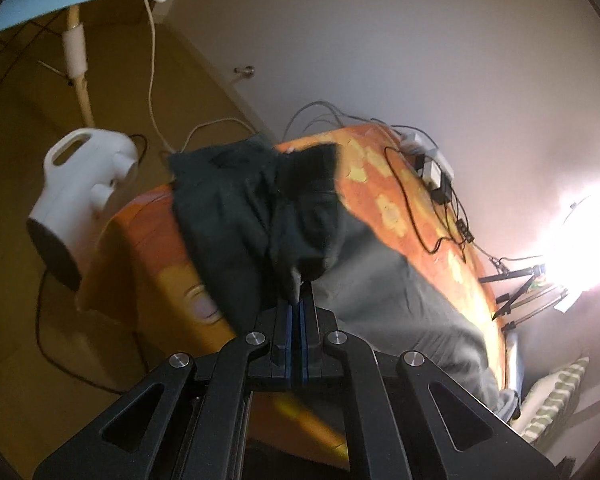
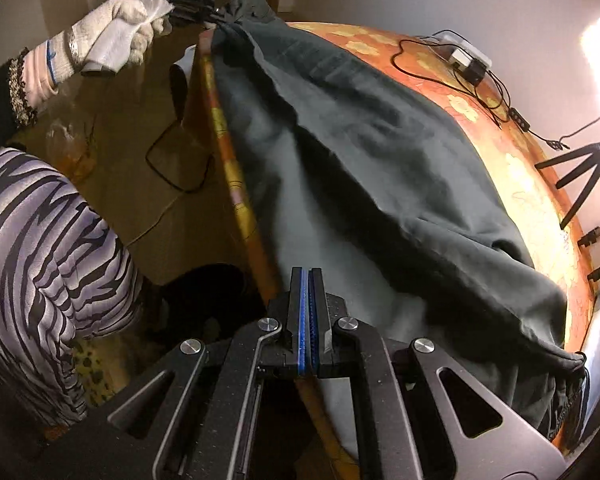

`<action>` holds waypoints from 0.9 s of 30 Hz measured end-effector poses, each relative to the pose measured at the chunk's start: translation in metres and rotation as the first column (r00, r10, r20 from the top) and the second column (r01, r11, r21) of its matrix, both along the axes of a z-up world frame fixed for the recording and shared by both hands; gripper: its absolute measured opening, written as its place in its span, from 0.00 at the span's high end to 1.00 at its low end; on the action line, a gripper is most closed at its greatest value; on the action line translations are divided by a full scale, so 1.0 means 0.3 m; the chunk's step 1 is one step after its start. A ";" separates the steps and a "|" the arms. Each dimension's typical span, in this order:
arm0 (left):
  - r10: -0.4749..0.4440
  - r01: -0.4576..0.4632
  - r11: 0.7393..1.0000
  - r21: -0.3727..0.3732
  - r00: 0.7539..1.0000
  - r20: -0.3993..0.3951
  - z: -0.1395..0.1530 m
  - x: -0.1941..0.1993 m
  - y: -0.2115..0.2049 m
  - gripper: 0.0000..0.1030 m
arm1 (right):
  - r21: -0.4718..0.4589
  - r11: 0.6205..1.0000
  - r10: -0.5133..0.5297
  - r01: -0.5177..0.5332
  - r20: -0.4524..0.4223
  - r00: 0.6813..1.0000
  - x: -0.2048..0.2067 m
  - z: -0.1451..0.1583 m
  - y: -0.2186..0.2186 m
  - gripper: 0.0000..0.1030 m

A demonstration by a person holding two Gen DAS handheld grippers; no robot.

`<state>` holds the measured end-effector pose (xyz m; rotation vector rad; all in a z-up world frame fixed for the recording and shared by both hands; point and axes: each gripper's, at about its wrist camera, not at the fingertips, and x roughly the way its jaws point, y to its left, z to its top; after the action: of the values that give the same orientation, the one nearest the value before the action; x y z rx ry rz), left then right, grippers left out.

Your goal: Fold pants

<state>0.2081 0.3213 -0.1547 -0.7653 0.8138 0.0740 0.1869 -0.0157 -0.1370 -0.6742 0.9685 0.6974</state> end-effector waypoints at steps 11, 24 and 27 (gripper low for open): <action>0.037 -0.035 0.999 0.040 0.999 -0.028 -0.017 -0.045 0.048 0.89 | 0.167 0.946 -0.278 0.279 -0.025 0.960 0.088 0.122 -0.221 0.75; -0.191 0.176 0.948 0.264 0.981 0.033 0.389 0.018 -0.080 0.85 | 0.377 0.660 -0.703 0.650 0.004 0.712 0.056 0.256 -0.775 0.50; -0.276 0.254 0.909 0.331 0.961 0.019 0.570 0.086 -0.173 0.73 | 0.423 0.591 -0.758 0.687 -0.001 0.652 0.036 0.287 -0.886 0.47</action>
<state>0.2338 0.2692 0.0162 -0.3379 0.8109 -0.0600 0.1977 -0.2815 -0.0510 0.0603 0.8028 0.0631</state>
